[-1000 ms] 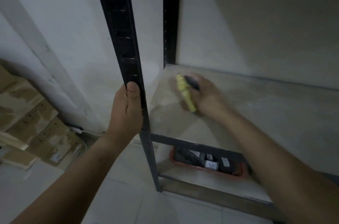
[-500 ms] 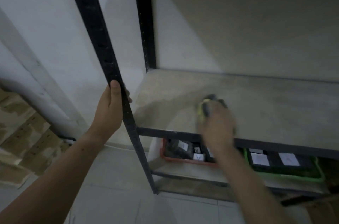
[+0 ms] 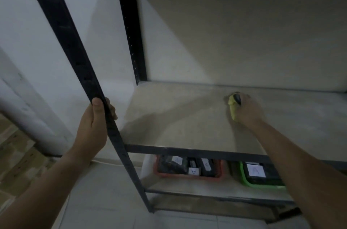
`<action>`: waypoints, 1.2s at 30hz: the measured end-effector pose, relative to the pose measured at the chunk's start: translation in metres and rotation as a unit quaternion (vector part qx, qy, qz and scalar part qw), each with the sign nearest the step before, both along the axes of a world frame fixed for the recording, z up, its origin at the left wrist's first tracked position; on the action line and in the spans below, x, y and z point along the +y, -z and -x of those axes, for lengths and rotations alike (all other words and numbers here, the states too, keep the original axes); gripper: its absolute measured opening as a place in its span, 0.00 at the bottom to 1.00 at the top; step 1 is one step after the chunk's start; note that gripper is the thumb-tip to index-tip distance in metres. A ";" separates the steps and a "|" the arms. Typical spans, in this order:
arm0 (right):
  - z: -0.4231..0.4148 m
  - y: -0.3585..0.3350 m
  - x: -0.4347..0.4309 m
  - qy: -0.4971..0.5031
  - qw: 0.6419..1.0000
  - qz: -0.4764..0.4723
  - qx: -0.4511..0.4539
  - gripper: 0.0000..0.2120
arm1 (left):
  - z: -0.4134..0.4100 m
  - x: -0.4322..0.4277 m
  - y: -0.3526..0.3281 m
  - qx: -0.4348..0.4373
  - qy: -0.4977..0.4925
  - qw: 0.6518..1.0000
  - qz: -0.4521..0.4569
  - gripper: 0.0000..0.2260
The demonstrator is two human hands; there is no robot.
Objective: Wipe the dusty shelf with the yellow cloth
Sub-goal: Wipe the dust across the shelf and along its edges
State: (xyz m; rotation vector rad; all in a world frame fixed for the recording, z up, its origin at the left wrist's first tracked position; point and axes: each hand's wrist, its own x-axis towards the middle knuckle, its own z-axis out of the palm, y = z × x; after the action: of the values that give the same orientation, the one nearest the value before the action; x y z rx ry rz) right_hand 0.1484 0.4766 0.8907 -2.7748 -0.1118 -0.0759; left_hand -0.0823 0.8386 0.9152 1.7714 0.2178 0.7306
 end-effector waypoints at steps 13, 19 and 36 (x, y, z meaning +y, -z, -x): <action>0.176 -0.003 0.147 -0.415 0.844 -0.291 0.173 0.15 | 0.011 0.003 -0.005 0.033 0.007 0.999 -0.002 0.31; 0.184 -0.038 0.095 -0.271 0.836 -0.441 0.180 0.19 | 0.057 -0.042 0.000 0.114 -0.141 0.981 -0.064 0.24; 0.259 -0.044 -0.024 -0.264 0.869 -0.321 0.270 0.20 | 0.120 -0.205 -0.004 0.314 0.259 0.873 0.267 0.30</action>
State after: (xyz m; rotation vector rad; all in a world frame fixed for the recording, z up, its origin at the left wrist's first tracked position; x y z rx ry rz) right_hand -0.1103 0.4525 0.9349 -1.9240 -0.5749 0.6720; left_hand -0.2020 0.6340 0.9194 1.3737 0.3235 -0.3005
